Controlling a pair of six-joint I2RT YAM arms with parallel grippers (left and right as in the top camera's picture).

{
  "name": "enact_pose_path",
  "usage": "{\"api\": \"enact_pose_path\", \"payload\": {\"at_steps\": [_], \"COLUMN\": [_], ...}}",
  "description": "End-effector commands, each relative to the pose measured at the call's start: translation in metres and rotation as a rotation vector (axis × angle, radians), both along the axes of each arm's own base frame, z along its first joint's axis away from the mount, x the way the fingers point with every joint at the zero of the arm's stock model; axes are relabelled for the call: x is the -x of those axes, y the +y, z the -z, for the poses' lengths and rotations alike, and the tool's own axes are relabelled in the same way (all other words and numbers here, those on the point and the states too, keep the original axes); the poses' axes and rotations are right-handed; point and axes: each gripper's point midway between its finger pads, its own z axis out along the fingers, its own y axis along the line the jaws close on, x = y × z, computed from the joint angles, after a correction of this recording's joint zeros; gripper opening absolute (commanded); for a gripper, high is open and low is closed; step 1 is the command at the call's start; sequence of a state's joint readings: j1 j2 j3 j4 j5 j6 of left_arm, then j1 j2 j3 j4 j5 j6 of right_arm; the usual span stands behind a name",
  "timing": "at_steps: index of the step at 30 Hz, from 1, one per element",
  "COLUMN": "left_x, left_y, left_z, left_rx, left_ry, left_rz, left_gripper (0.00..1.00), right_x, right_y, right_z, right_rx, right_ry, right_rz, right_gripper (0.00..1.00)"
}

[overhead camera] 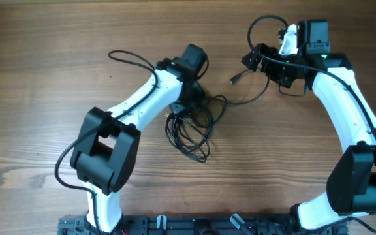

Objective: Untangle cables

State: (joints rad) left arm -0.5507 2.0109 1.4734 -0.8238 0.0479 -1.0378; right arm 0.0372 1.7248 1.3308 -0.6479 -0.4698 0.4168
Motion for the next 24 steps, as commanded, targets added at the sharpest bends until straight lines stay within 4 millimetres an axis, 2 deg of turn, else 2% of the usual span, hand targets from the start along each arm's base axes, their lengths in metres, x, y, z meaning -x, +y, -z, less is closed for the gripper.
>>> {"api": "enact_pose_path", "payload": {"at_steps": [1, 9, 11, 13, 17, 19, 22, 24], "left_x": [0.009, 0.021, 0.015, 0.008, -0.003, -0.009, -0.017, -0.021], "left_y": [0.010, 0.030, 0.037, 0.042, 0.061, 0.068, 0.074, 0.074], "left_z": [0.018, 0.040, 0.039, 0.034, 0.023, 0.022, 0.021, 0.022], "left_rx": [-0.066, -0.144, -0.178, -0.184, -0.186, -0.194, -0.206, -0.198], "left_ry": [0.000, 0.018, -0.020, -0.043, -0.064, -0.073, -0.092, -0.100], "left_rz": [-0.158, -0.245, -0.250, -0.267, -0.311, -0.260, -0.178, -0.173], "left_gripper": [0.43, 0.36, 0.34, 0.39, 0.39, 0.39, 0.47, 0.49], "right_x": [-0.001, 0.000, 0.000, 0.000, 0.000, 0.000, -0.001, -0.001], "right_y": [-0.003, -0.003, -0.003, -0.003, -0.003, -0.003, -0.003, -0.003], "right_z": [0.004, 0.004, 0.004, 0.004, 0.004, 0.004, 0.004, 0.004], "right_rx": [0.019, 0.019, 0.020, 0.020, 0.020, 0.020, 0.021, 0.021], "right_ry": [-0.001, 0.003, 0.003, 0.003, 0.003, 0.003, -0.002, -0.003], "right_rz": [-0.011, -0.011, -0.011, -0.011, -0.011, -0.011, -0.013, -0.013], "right_gripper": [0.99, 1.00, 1.00, 1.00, 1.00, 0.99, 1.00, 1.00]}}
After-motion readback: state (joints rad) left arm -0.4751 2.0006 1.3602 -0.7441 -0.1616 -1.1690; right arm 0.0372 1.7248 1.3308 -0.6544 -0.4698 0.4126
